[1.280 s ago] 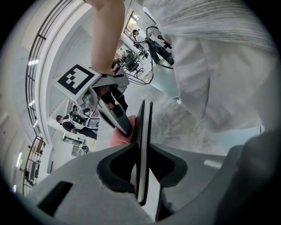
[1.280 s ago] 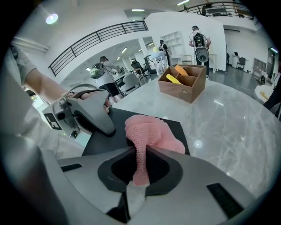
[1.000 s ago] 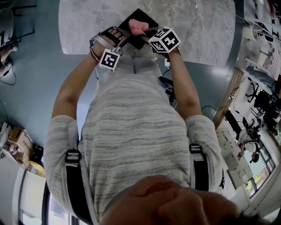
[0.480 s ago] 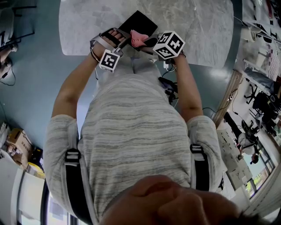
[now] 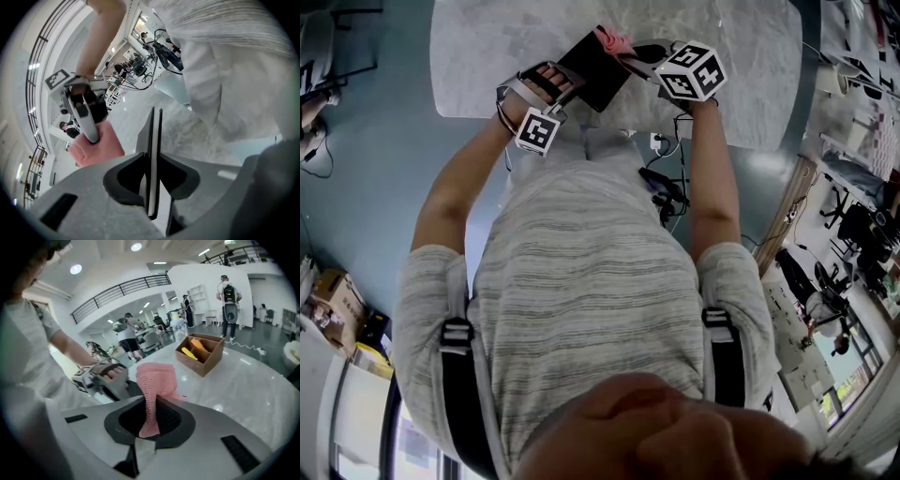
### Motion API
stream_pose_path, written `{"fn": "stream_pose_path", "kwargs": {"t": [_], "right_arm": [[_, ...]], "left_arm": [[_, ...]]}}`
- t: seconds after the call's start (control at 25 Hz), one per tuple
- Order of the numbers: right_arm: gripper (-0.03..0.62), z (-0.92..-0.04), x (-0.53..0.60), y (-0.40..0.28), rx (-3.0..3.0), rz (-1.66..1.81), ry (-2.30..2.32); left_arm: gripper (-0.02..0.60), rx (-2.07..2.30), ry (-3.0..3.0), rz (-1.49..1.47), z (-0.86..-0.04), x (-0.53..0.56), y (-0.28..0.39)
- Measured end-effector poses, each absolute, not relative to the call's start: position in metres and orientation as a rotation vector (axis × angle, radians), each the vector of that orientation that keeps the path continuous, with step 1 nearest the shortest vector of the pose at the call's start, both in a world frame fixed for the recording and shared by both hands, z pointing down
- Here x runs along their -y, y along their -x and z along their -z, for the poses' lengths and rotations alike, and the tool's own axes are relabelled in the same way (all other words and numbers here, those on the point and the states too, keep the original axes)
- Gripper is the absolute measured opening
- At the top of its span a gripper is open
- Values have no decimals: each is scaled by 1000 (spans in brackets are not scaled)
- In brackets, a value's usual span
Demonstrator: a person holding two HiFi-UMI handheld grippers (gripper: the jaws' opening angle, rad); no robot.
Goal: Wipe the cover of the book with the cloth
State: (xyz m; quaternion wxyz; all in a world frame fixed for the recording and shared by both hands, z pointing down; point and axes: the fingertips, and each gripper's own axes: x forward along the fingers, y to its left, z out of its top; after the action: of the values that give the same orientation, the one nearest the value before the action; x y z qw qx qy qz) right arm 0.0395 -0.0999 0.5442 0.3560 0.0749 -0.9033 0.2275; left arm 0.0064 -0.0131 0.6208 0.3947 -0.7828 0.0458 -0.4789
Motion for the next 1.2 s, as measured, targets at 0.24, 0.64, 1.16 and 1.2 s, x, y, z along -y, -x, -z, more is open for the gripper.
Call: {"fn": "stream_pose_path", "kwargs": {"t": [0.24, 0.64, 1.16, 1.2], "right_arm": [[35, -619, 156, -45, 2126, -447, -493], [35, -671, 153, -30, 1938, -504, -604], [35, -636, 112, 12, 2119, -534, -402], [35, -633, 109, 14, 2130, -539, -393]], "left_arm": [[89, -125, 1979, 1215, -617, 12, -10], [89, -111, 1999, 1236, -620, 10, -10], [89, -110, 1988, 1220, -619, 14, -11], [89, -113, 1984, 1219, -619, 15, -11]]}}
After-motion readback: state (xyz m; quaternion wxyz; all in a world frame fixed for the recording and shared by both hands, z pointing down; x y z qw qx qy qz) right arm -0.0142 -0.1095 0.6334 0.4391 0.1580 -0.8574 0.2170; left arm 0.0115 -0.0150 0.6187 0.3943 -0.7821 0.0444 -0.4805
